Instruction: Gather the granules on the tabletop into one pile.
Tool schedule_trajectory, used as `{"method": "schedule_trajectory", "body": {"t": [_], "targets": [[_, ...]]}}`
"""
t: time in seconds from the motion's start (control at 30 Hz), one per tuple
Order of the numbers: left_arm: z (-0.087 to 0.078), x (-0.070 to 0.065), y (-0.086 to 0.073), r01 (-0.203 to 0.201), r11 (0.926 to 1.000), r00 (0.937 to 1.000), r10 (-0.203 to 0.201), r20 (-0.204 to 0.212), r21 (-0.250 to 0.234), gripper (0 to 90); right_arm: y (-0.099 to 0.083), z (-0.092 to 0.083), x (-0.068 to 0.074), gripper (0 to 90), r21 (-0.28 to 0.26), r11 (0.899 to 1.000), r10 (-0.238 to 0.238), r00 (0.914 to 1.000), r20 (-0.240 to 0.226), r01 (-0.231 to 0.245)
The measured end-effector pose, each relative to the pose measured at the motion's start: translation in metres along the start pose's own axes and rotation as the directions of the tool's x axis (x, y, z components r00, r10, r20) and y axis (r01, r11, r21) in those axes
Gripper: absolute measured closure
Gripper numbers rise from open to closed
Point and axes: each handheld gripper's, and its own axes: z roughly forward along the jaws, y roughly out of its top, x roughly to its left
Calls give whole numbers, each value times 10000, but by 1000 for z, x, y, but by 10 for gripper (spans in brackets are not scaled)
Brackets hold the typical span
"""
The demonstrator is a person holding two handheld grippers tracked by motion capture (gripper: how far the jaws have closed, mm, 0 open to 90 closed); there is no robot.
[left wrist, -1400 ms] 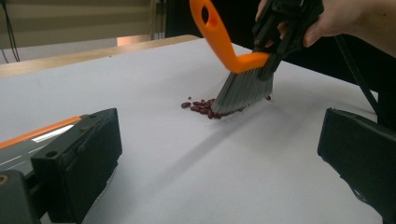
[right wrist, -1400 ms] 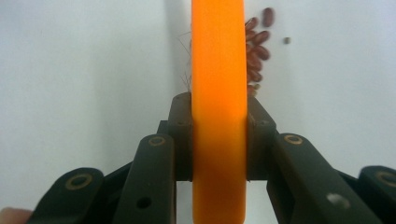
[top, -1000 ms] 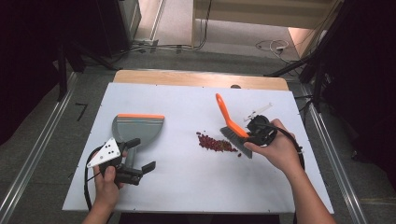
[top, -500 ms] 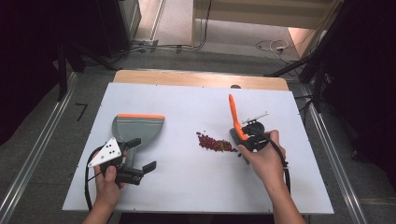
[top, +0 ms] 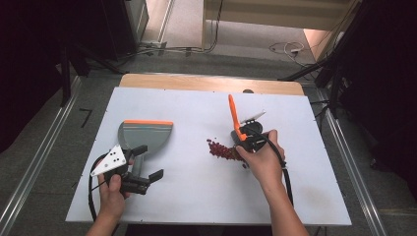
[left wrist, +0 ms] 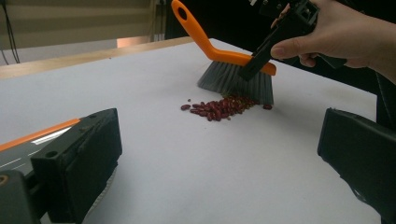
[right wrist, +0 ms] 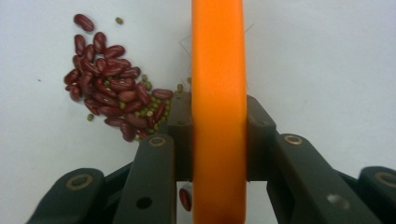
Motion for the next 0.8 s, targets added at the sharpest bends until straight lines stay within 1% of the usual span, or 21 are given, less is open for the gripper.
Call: {"method": "schedule_trajectory", "body": {"t": [0.07, 0.27, 0.3, 0.37, 0.43, 0.5, 0.53, 0.57, 0.6, 0.63, 0.73, 0.77, 0.8], "targets": [[0, 0, 0, 15, 10000, 10000, -15, 1, -4, 3, 2, 1, 4, 682, 16, 10000, -60, 10000, 63, 60], [1, 0, 0, 20, 10000, 10000, -20, 10, 16, 3, 7, 3, 11, 682, -34, 9995, -317, 9995, 4, 317], [1, 0, 0, 27, 10000, 10000, -27, 3, 17, 3, 8, 3, 13, 682, -36, 9994, -335, 9994, 92, 336], [0, 0, 0, 31, 10000, 10000, -31, -4, 14, 3, 8, 3, 15, 682, -69, 9989, -460, 9989, 23, 460], [0, 0, 0, 15, 10000, 10000, -15, 7, 4, 3, 9, 3, 17, 682, -89, 9983, -573, 9983, 95, 573], [0, 0, 0, 17, 10000, 10000, -17, 6, 7, 3, 9, 3, 19, 682, -148, 9977, -669, 9975, -207, 666], [0, 0, 0, 30, 10000, 10000, -30, -3, 17, 3, 9, 3, 20, 682, -143, 9965, -828, 9962, -274, 825], [0, 0, 0, 25, 10000, 10000, -25, 6, 7, 3, 9, 3, 21, 682, -181, 9944, -1041, 9945, -124, 1039], [0, 0, 0, 6, 10000, 10000, -6, 9, 8, 3, 10, 3, 22, 682, -180, 9926, -1203, 9927, -104, 1201], [0, 0, 0, 15, 10000, 10000, -15, 20, -3, 3, 10, 2, 21, 682, -200, 9907, -1348, 9908, -150, 1345], [-1, 1, 0, 7, 10000, 10000, -7, -6, 1, 3, 14, -1, 15, 681, -379, 9755, -2167, 9762, -26, 2165], [-1, 1, 0, 20, 10000, 10000, -20, -30, 3, 3, 16, -2, 14, 681, -492, 9682, -2459, 9693, -66, 2453], [-1, 1, 0, 18, 10000, 10000, -18, -34, 7, 3, 18, -3, 13, 681, -673, 9521, -2998, 9539, -129, 2983]]}}
